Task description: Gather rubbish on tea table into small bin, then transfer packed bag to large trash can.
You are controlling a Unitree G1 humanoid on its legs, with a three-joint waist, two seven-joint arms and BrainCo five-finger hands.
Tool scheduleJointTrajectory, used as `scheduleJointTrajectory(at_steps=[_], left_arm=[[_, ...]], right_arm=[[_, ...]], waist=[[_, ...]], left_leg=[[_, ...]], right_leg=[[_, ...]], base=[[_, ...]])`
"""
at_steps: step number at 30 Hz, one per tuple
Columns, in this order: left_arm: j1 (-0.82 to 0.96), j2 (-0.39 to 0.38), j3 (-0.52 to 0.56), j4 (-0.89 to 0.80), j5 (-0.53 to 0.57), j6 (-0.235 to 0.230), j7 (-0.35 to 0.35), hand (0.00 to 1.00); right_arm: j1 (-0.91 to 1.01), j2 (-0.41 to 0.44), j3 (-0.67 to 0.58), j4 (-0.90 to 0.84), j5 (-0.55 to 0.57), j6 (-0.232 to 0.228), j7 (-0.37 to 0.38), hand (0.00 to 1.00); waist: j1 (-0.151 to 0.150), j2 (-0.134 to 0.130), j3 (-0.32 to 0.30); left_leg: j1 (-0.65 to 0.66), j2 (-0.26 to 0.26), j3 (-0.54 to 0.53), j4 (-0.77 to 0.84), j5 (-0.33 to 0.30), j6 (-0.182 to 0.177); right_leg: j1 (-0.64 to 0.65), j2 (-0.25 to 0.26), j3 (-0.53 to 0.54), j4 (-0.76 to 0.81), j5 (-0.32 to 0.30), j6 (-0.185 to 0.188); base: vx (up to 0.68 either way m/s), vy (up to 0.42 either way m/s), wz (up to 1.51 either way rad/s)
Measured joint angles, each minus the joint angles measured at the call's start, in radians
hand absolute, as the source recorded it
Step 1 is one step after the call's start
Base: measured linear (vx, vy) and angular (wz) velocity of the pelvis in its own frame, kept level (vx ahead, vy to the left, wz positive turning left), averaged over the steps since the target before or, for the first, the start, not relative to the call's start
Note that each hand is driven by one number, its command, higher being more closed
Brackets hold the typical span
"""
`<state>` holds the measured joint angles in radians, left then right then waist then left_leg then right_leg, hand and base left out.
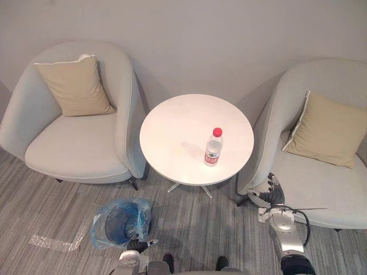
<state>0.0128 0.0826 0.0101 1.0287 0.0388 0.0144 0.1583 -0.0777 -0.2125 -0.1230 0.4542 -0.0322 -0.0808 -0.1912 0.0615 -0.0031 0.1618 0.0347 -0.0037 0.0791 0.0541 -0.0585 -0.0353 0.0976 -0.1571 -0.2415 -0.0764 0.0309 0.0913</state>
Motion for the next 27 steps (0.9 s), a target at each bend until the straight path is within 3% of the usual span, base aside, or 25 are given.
scheduleJointTrajectory(at_steps=[8, 17, 27], left_arm=[[-0.003, -0.003, -0.01, -0.024, -0.001, -0.008, -0.006, 0.0], [-0.038, -0.013, -0.01, -0.065, -0.005, -0.011, -0.003, 0.0], [-0.057, -0.009, -0.009, -0.095, -0.042, -0.028, 0.018, 0.0]], right_arm=[[-0.108, -0.026, 0.054, 0.006, 0.002, -0.002, -0.013, 0.0], [-0.259, -0.026, 0.096, 0.085, 0.028, -0.002, -0.036, 0.0], [-0.406, -0.037, 0.096, 0.115, 0.076, -0.003, -0.086, 0.0]], waist=[[0.01, 0.033, 0.03], [0.048, 0.062, 0.115], [0.062, 0.095, 0.193]], left_leg=[[-0.039, -0.003, -0.027, 0.0, 0.008, 0.006], [-0.11, -0.002, -0.071, 0.033, 0.011, 0.006], [-0.183, -0.007, -0.121, 0.069, 0.012, 0.004]], right_leg=[[-0.025, 0.0, -0.021, 0.003, -0.002, -0.003], [-0.067, 0.0, -0.055, 0.037, -0.011, -0.016], [-0.118, -0.009, -0.089, 0.089, -0.038, -0.013]], base=[[-0.01, -0.011, 0.11], [-0.01, -0.002, 0.14], [-0.02, 0.01, 0.16]])
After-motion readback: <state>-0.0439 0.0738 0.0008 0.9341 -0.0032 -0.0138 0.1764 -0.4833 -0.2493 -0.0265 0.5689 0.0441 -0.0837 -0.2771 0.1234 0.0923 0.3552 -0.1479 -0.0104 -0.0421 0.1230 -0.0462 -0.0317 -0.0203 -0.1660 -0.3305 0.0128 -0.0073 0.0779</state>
